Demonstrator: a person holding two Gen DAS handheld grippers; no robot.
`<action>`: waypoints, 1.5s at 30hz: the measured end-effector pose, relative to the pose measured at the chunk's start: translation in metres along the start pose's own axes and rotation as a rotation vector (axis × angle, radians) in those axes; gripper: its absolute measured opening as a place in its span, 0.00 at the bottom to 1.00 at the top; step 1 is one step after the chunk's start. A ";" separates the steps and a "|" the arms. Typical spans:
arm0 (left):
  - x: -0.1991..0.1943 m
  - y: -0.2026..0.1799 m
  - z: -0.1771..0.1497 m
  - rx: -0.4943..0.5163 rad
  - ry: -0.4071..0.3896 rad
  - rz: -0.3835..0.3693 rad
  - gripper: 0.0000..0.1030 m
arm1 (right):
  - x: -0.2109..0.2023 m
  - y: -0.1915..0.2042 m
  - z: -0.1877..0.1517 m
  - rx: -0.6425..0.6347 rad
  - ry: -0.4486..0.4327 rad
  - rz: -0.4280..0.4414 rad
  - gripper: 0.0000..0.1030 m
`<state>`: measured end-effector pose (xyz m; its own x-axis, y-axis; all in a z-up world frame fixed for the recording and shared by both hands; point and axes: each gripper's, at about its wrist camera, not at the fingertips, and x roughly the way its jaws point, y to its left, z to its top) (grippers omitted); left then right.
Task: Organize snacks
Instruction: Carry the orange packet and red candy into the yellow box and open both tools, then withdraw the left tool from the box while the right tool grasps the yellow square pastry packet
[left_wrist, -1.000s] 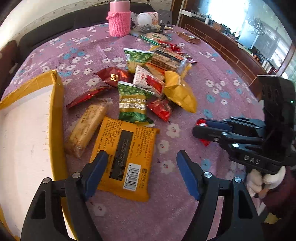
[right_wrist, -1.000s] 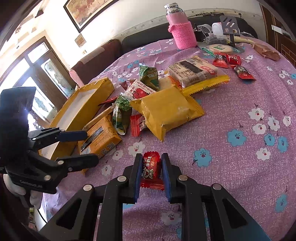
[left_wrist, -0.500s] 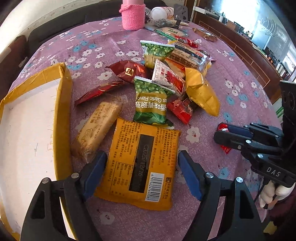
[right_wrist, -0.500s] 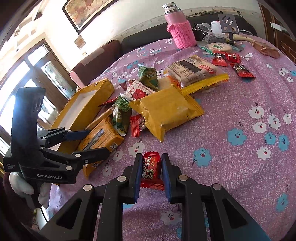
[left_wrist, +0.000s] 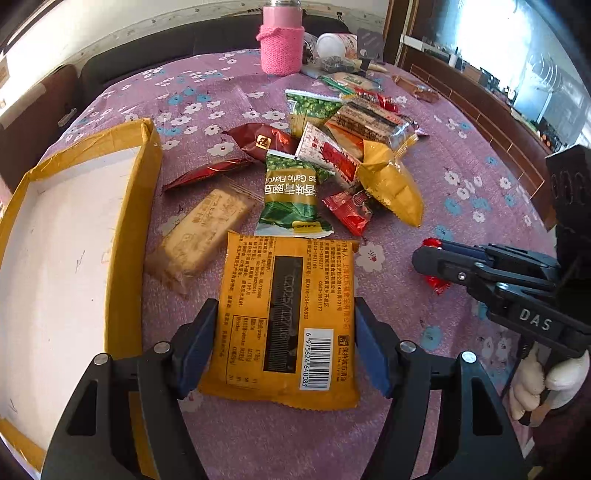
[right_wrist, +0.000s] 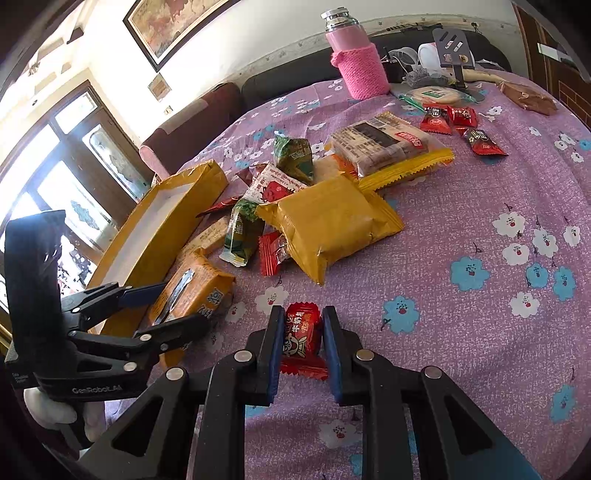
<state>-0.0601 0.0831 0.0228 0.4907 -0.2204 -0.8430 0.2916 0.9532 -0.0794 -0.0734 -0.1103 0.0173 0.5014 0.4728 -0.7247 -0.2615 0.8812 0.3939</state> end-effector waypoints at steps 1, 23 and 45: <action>-0.007 0.001 -0.003 -0.019 -0.017 -0.007 0.68 | -0.001 0.001 0.000 -0.003 -0.005 0.001 0.21; -0.129 0.198 -0.072 -0.406 -0.190 0.235 0.68 | -0.001 0.202 0.024 -0.194 0.056 0.238 0.20; -0.118 0.243 -0.079 -0.534 -0.161 0.186 0.69 | 0.111 0.288 0.001 -0.282 0.232 0.222 0.33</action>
<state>-0.1120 0.3568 0.0609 0.6247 -0.0279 -0.7804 -0.2453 0.9418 -0.2300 -0.0924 0.1959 0.0512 0.2175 0.6119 -0.7604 -0.5735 0.7105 0.4078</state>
